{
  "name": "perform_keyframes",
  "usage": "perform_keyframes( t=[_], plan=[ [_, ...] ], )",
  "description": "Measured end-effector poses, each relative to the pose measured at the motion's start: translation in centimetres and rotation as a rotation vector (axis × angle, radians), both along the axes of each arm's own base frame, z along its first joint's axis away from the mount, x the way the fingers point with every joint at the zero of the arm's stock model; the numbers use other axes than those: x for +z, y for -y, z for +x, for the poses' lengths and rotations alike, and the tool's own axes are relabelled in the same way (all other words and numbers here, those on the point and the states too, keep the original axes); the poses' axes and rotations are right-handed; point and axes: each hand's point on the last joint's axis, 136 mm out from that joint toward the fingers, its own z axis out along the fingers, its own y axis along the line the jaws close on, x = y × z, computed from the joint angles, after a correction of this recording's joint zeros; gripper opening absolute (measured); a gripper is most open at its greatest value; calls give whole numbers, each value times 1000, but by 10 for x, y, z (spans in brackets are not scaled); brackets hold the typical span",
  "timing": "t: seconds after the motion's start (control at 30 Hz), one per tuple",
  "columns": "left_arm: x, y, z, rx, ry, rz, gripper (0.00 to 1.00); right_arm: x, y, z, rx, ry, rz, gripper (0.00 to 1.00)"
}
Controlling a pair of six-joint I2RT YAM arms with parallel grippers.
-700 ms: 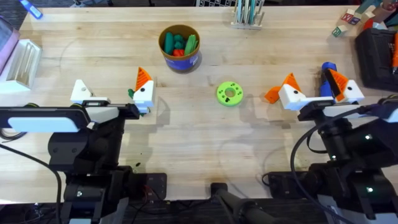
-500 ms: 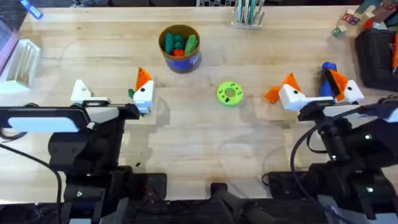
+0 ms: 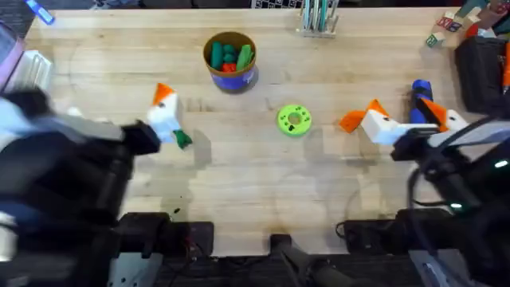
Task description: Pick up the gripper from the table and insert it into the empty holder that is missing its gripper. Then pick up a screw, insert it into the mounting hole, and use the screwdriver to tighten it. Finally, clean up the table by picking up the vegetable and placing it into the bucket.
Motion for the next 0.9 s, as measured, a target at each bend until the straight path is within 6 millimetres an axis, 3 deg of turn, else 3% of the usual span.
perform_keyframes(
  t=[0.1,0.23,0.4,0.6,0.63,0.8,0.83,0.87,0.9],
  plan=[
    [15,-3,-4,26,-151,-25,992,24,0,-9,11,-99,-25,991],
    [6,-3,7,41,-382,-36,990,57,-1,-10,27,-179,-62,991],
    [-34,2,29,23,-608,-57,990,78,0,0,37,-209,-82,991],
    [-79,14,30,-25,-805,-100,992,77,-1,0,41,-219,-89,991],
    [-81,16,31,-30,-814,-112,939,77,-1,0,41,-219,-89,991],
    [-75,20,32,-49,-784,-126,150,77,-1,0,41,-219,-89,992],
    [-72,20,31,-53,-772,-121,72,77,-1,0,42,-219,-89,991],
    [-67,21,31,-58,-754,-122,170,77,-1,0,43,-219,-89,991],
    [-59,22,30,-63,-723,-121,349,76,-1,0,43,-220,-89,991]
  ],
)
